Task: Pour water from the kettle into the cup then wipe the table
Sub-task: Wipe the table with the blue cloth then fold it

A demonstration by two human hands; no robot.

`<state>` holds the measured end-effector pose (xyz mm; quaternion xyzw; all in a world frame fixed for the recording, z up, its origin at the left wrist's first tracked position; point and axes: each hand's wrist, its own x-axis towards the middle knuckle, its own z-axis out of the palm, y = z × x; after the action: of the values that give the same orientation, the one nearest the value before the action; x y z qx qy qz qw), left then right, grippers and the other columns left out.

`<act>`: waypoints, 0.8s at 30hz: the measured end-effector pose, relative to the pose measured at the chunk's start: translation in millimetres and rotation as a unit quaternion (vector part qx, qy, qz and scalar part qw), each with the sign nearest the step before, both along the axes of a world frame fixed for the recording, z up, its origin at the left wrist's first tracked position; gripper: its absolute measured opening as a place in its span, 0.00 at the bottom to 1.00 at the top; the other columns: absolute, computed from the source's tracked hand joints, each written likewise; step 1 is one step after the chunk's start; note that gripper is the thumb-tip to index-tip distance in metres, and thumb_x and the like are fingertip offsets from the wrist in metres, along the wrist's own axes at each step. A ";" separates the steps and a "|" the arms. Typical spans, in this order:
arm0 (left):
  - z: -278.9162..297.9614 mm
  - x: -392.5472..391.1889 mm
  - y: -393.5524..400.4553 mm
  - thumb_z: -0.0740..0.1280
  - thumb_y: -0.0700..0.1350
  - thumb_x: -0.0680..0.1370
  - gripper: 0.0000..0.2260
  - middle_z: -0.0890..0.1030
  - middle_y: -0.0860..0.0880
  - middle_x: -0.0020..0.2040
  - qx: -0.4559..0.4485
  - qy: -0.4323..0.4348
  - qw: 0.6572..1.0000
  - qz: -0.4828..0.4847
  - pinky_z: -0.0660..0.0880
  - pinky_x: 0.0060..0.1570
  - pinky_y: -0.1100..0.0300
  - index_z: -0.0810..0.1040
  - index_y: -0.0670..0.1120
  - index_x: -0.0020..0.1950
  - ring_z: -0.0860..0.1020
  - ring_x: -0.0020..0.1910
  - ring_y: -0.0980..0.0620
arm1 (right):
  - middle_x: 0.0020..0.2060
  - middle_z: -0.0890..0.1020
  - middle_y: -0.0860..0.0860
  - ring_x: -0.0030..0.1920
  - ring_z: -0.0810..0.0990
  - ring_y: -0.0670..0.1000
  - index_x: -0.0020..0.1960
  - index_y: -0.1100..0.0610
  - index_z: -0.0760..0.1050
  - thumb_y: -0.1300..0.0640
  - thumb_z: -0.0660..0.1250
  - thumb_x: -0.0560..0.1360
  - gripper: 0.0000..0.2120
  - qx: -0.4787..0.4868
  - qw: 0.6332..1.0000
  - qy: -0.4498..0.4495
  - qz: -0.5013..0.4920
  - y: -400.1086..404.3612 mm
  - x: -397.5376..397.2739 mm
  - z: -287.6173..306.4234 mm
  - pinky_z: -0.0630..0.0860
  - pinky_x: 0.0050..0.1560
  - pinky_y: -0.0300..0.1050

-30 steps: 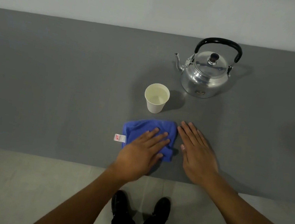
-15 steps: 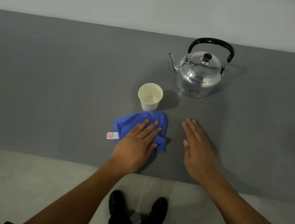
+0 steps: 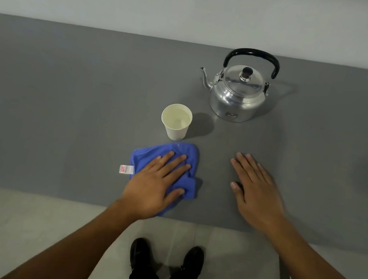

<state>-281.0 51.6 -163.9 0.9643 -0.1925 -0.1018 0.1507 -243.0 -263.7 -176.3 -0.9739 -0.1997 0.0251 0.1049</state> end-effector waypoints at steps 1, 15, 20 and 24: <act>-1.1 9.4 -13.4 0.50 0.65 0.84 0.28 0.52 0.57 0.84 0.011 -0.005 1.000 0.010 0.48 0.82 0.47 0.54 0.57 0.83 0.45 0.83 0.53 | 0.82 0.56 0.46 0.82 0.48 0.47 0.82 0.51 0.55 0.44 0.51 0.83 0.29 0.002 1.000 -0.002 -0.003 -0.3 0.3 -0.9 0.48 0.81 0.48; -2.7 -16.5 -12.6 0.54 0.60 0.85 0.24 0.60 0.57 0.82 -0.024 -0.030 0.996 -0.077 0.49 0.81 0.53 0.63 0.56 0.81 0.52 0.83 0.55 | 0.82 0.57 0.47 0.82 0.49 0.47 0.82 0.52 0.57 0.52 0.50 0.83 0.28 0.032 0.999 0.005 0.004 -4.0 1.9 -2.9 0.50 0.81 0.49; -1.8 34.4 -51.4 0.50 0.60 0.85 0.26 0.55 0.55 0.84 0.015 -0.007 1.000 0.021 0.47 0.82 0.49 0.56 0.54 0.83 0.48 0.84 0.50 | 0.83 0.55 0.47 0.82 0.47 0.46 0.82 0.52 0.55 0.51 0.49 0.83 0.27 0.027 1.000 0.011 0.006 -4.7 1.7 -2.9 0.50 0.81 0.50; -7.4 34.9 -91.7 0.44 0.63 0.85 0.28 0.51 0.55 0.84 0.032 -0.008 0.999 0.009 0.41 0.81 0.50 0.52 0.54 0.83 0.42 0.83 0.52 | 0.82 0.57 0.48 0.82 0.49 0.47 0.82 0.53 0.56 0.51 0.49 0.83 0.27 0.028 1.000 0.012 0.003 -4.3 0.6 -3.8 0.51 0.81 0.51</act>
<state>-246.1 -40.1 -171.4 0.9711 -0.1817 -0.0990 0.1189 -242.4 -268.0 -180.1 -0.9695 -0.2022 0.0314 0.1348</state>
